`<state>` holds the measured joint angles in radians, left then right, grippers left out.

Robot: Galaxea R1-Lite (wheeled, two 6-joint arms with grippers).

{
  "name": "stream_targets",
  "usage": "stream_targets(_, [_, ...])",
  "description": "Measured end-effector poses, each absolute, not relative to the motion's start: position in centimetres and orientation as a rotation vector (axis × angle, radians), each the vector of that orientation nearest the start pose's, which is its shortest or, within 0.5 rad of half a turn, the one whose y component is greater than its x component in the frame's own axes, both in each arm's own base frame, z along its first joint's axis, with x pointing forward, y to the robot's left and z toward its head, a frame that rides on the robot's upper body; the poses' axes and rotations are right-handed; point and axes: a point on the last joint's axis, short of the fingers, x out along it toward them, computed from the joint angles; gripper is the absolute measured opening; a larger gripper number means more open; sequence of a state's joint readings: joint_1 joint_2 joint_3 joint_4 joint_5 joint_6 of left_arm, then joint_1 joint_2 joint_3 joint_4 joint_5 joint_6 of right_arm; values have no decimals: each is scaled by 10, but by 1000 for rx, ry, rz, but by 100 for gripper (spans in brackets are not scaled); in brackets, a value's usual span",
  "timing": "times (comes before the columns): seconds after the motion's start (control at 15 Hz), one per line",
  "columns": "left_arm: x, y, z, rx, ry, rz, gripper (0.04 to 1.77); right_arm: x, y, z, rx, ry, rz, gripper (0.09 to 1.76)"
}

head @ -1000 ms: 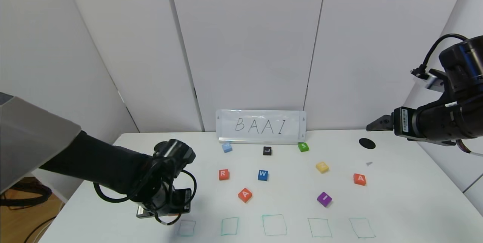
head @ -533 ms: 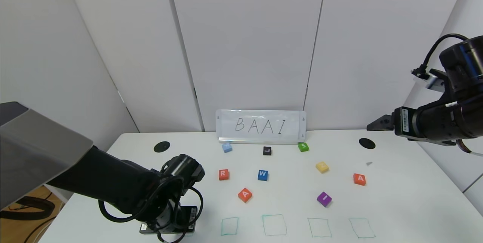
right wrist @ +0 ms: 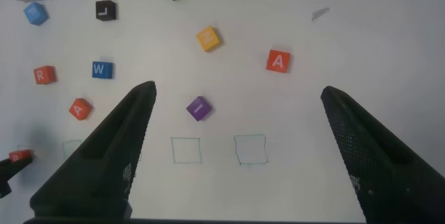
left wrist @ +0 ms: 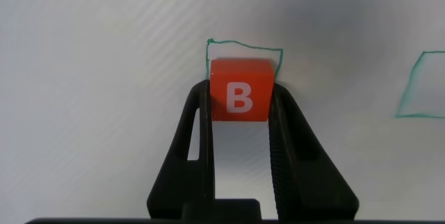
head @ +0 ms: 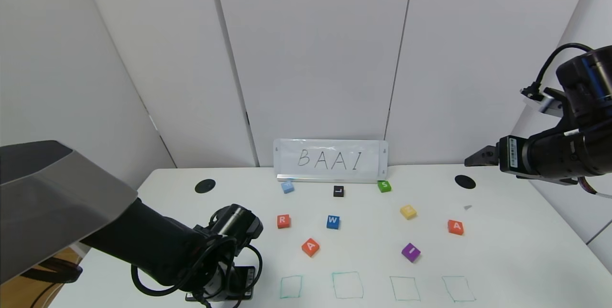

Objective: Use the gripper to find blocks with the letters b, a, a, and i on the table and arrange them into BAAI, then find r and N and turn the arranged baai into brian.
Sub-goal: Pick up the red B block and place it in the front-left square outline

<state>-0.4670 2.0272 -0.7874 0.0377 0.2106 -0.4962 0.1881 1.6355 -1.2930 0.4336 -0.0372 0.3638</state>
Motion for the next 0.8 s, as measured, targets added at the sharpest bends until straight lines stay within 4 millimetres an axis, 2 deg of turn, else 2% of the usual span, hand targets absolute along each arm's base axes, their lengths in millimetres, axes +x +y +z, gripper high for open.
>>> stream_targets(0.8, [262,-129,31,-14,1212,70,51,279,52,239,257,788,0,171])
